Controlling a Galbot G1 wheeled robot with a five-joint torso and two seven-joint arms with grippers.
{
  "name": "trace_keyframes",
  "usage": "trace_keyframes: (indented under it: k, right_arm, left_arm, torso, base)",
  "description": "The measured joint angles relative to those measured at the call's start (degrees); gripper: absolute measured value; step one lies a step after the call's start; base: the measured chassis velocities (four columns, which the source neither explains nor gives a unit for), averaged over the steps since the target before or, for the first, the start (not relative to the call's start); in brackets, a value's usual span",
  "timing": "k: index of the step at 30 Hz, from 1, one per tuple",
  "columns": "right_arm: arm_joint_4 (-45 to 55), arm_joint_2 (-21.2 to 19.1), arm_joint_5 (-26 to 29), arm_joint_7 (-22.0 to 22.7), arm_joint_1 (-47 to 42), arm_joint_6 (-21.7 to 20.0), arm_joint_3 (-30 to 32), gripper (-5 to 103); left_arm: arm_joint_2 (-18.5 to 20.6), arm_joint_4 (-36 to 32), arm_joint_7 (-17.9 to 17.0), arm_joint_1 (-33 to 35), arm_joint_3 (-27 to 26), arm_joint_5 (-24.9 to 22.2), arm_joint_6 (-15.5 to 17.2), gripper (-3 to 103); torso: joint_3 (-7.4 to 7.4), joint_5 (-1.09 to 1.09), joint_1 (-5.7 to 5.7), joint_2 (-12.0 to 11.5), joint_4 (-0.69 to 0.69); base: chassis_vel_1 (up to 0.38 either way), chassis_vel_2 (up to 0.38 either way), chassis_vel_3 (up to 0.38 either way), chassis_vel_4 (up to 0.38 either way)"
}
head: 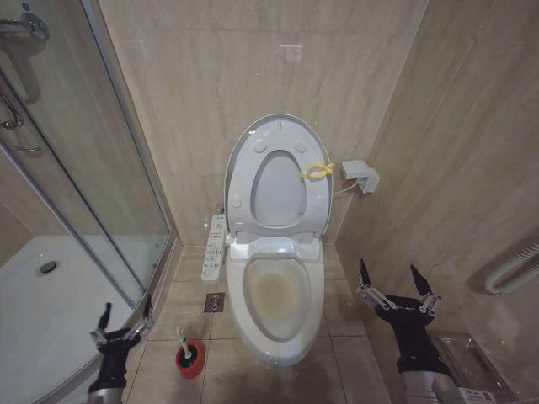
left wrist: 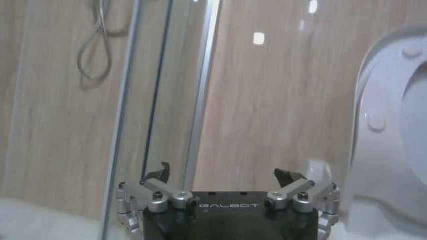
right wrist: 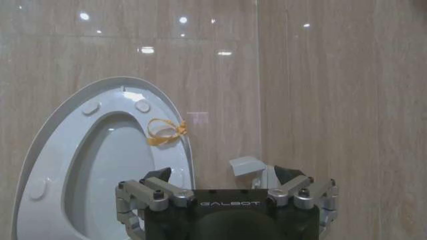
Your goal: Open the toilet lid, clean the toilet bowl with a toilet brush, close the toilet lid, and flush.
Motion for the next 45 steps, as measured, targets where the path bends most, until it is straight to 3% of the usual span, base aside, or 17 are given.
trace_keyframes:
  k: [1, 3, 4, 9, 15, 45]
  right_arm:
    - [0.0, 0.0, 0.0, 0.0, 0.0, 0.0, 0.0, 100]
    - [0.0, 0.0, 0.0, 0.0, 0.0, 0.0, 0.0, 100]
    - [0.0, 0.0, 0.0, 0.0, 0.0, 0.0, 0.0, 100]
    - [0.0, 0.0, 0.0, 0.0, 0.0, 0.0, 0.0, 100]
    - [0.0, 0.0, 0.0, 0.0, 0.0, 0.0, 0.0, 100]
    - [0.0, 0.0, 0.0, 0.0, 0.0, 0.0, 0.0, 100]
  left_arm:
    - [0.0, 0.0, 0.0, 0.0, 0.0, 0.0, 0.0, 100]
    - [1.0, -8.4, -0.9, 4.3, -2.3, -0.1, 8.8, 100]
    - [1.0, -8.4, -0.9, 4.3, -2.3, -0.1, 8.8, 100]
    - [1.9, -20.8, 1.2, 7.4, -4.7, -0.6, 20.0, 100]
    - [2.0, -26.7, 1.5, 6.5, -4.7, 0.2, 24.8, 100]
    - [0.5, -27.1, 1.5, 8.2, -5.4, 1.5, 24.5, 100]
  torso:
    - [0.00, 0.00, 0.00, 0.0, 0.00]
    - [0.00, 0.01, 0.00, 0.0, 0.01]
    - [0.00, 0.01, 0.00, 0.0, 0.01]
    - [0.00, 0.00, 0.00, 0.0, -0.01]
    - [0.00, 0.00, 0.00, 0.0, -0.02]
    - [0.01, -0.01, 0.01, 0.0, -0.01]
  base:
    - [0.000, 0.000, 0.000, 0.000]
    - [0.000, 0.000, 0.000, 0.000]
    - [0.000, 0.000, 0.000, 0.000]
    - [0.000, 0.000, 0.000, 0.000]
    - [0.000, 0.000, 0.000, 0.000]
    - [0.000, 0.000, 0.000, 0.000]
